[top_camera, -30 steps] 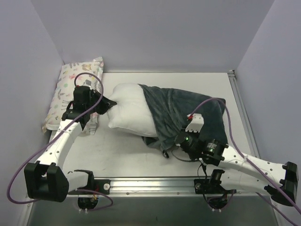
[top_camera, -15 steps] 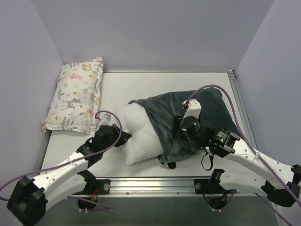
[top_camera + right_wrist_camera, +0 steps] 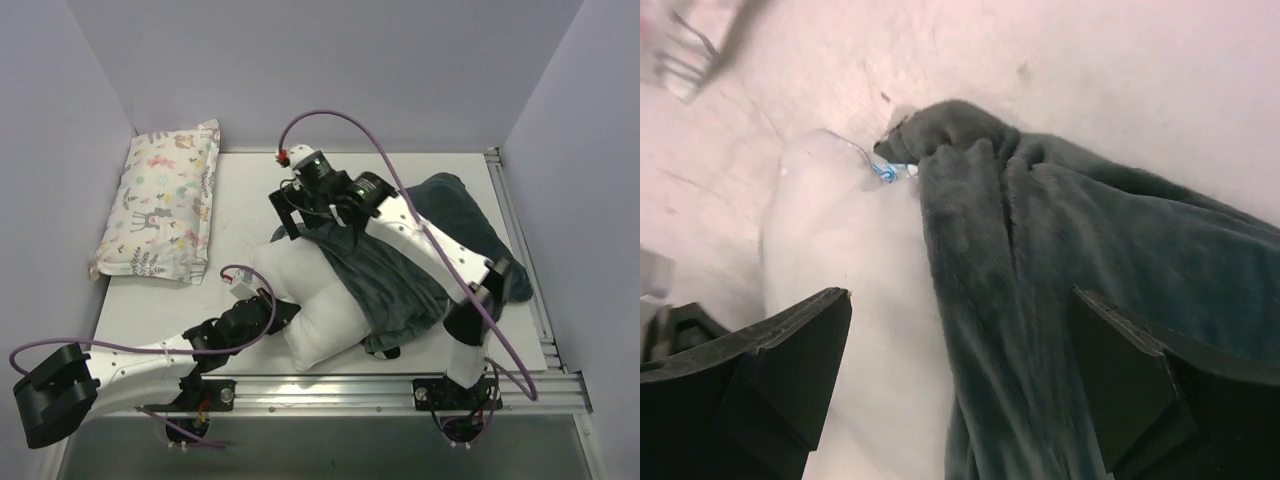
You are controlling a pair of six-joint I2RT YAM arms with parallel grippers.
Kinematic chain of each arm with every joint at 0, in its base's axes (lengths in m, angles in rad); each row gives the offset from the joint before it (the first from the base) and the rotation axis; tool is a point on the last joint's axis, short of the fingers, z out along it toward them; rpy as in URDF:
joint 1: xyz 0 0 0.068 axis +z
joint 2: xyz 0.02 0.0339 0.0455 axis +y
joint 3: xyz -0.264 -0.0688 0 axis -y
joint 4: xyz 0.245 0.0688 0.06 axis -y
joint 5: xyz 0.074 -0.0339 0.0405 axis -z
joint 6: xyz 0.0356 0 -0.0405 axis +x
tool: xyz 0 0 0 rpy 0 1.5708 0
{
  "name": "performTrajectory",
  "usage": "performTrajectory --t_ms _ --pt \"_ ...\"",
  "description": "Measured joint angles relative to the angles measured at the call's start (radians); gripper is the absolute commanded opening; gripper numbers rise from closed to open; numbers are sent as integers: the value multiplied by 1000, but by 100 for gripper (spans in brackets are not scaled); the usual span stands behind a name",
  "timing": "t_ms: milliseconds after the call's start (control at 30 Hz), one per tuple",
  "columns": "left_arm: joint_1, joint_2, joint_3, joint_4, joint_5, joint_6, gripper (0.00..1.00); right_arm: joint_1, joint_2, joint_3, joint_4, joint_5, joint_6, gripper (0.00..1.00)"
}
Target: Remove the pillowcase from the pillow
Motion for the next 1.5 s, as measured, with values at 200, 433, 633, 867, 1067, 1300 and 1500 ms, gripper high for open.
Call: performTrajectory --t_ms 200,433,633,867,1067,1300,1500 --pt "-14 -29 -17 8 -23 -9 0 1 267 62 -127 -31 -79 80" --pt "-39 -108 -21 -28 -58 -18 0 -39 296 105 -160 25 -43 21" --pt "-86 -218 -6 -66 -139 -44 0 -153 297 126 -211 -40 57 2" --pt "-129 -315 23 -190 -193 -62 0 -288 297 139 -255 -255 193 12" --pt "-175 -373 31 -342 -199 -63 0 -542 303 136 -198 -170 194 24" --pt "-179 -389 47 -401 -211 -65 0 -573 303 29 -143 -154 189 12" --pt "-182 -498 105 -558 -273 -53 0 -591 300 1 -116 -166 197 39"
